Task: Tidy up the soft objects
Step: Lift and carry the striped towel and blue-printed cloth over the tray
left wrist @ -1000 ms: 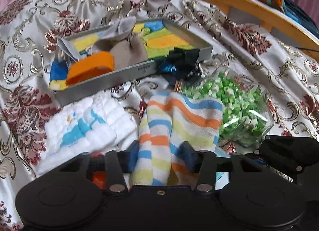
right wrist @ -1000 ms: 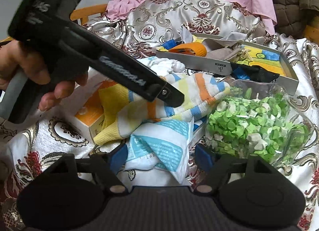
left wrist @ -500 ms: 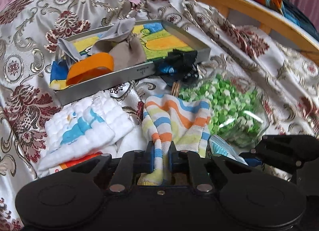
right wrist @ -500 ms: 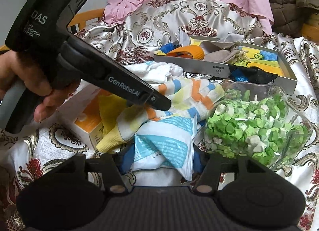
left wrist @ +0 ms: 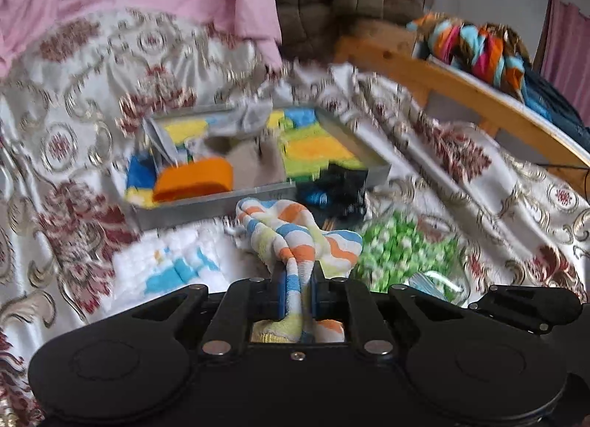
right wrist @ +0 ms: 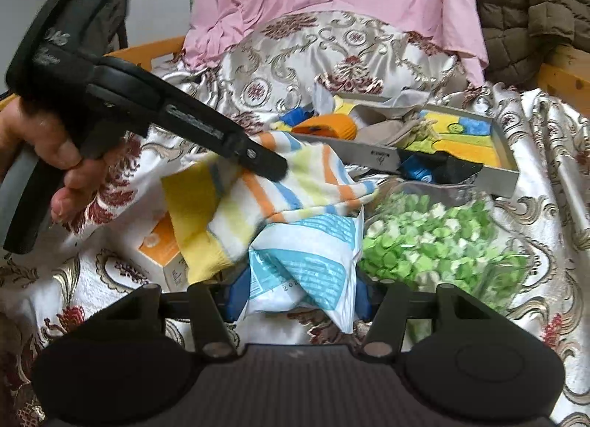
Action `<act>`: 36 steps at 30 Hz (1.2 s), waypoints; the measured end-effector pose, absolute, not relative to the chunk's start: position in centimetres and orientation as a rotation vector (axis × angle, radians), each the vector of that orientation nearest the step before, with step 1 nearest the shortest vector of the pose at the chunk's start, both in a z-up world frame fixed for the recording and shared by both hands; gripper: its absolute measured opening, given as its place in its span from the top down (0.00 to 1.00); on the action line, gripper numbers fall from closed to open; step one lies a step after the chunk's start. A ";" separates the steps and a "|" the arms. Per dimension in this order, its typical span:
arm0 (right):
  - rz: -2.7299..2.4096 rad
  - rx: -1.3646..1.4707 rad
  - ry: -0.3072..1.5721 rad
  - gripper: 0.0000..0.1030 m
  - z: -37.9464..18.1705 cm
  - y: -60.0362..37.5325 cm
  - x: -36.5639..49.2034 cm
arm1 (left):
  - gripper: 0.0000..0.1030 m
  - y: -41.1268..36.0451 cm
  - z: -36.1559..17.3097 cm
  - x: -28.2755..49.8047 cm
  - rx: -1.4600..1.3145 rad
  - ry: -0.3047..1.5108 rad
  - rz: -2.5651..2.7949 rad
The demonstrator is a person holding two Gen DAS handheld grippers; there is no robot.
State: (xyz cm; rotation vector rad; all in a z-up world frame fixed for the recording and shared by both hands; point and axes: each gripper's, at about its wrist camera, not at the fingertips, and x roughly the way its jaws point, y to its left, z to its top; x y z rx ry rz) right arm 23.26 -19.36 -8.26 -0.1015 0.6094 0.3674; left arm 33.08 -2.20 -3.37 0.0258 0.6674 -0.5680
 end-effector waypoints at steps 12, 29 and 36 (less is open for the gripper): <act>0.300 -0.076 0.482 0.42 -5.1 -20.9 22.7 | 0.89 -1.9 0.8 32.2 -0.095 0.460 -0.527; 0.269 -0.091 0.412 0.42 -0.1 -27.5 36.0 | 0.89 -9.6 1.9 46.8 -0.061 0.370 -0.523; 0.207 -0.035 0.495 0.42 -0.9 -31.5 47.5 | 0.89 -13.5 -1.0 54.3 -0.024 0.396 -0.515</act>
